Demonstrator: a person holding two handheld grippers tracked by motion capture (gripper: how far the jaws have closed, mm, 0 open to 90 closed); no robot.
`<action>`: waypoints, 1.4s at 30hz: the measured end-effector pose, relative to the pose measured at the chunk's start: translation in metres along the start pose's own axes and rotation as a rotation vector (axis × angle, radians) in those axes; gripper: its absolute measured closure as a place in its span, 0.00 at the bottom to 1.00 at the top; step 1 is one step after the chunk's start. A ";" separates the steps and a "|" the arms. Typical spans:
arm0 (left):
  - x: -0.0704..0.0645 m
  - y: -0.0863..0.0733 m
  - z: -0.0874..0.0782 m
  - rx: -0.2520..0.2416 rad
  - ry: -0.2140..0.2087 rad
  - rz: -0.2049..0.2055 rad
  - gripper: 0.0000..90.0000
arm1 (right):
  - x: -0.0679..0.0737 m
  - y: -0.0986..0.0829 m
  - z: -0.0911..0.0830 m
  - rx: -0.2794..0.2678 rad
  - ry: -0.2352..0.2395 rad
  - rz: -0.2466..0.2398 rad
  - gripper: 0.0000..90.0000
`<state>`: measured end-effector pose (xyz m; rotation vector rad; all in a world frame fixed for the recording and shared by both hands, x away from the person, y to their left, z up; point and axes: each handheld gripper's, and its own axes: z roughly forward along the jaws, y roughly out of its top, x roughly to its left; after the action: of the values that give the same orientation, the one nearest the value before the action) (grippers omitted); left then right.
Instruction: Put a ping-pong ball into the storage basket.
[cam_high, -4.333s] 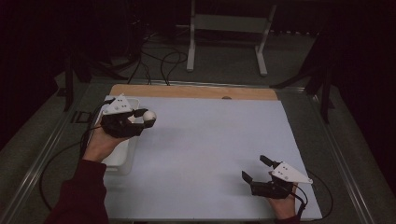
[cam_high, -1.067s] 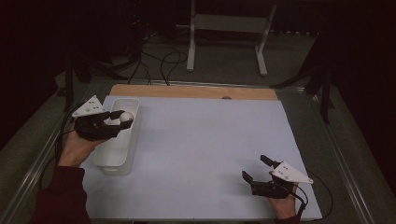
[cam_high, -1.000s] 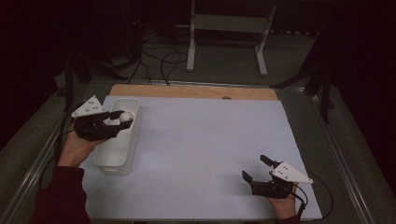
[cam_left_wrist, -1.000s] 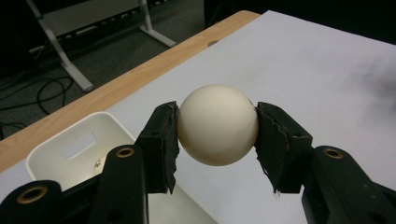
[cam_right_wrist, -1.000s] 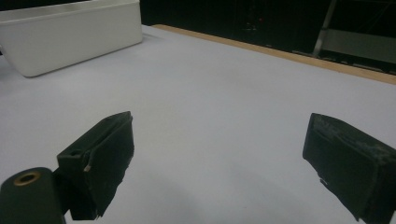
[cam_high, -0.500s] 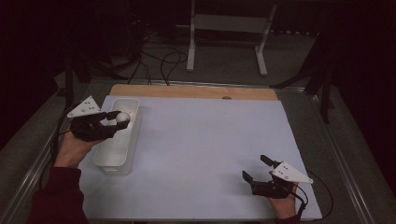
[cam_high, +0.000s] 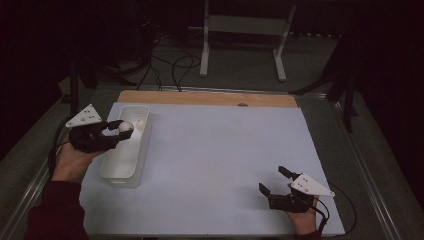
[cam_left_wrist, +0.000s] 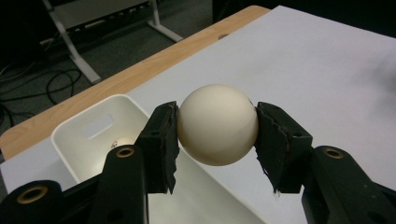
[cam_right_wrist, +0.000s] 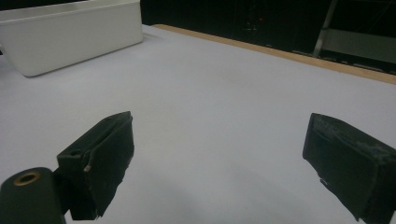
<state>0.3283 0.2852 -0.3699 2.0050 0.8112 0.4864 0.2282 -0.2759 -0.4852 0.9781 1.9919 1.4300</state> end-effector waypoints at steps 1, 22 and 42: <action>0.001 -0.001 -0.001 0.004 0.004 -0.003 0.57 | 0.000 0.000 0.000 0.001 0.000 -0.001 0.10; 0.006 -0.014 -0.005 0.020 0.109 -0.068 0.20 | 0.000 0.000 -0.001 -0.002 -0.002 -0.002 0.10; -0.007 -0.020 0.005 -0.016 0.109 -0.073 0.05 | 0.000 0.000 -0.001 -0.002 0.000 -0.002 0.10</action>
<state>0.3192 0.2847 -0.3894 1.9396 0.9415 0.5624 0.2279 -0.2767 -0.4846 0.9747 1.9902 1.4308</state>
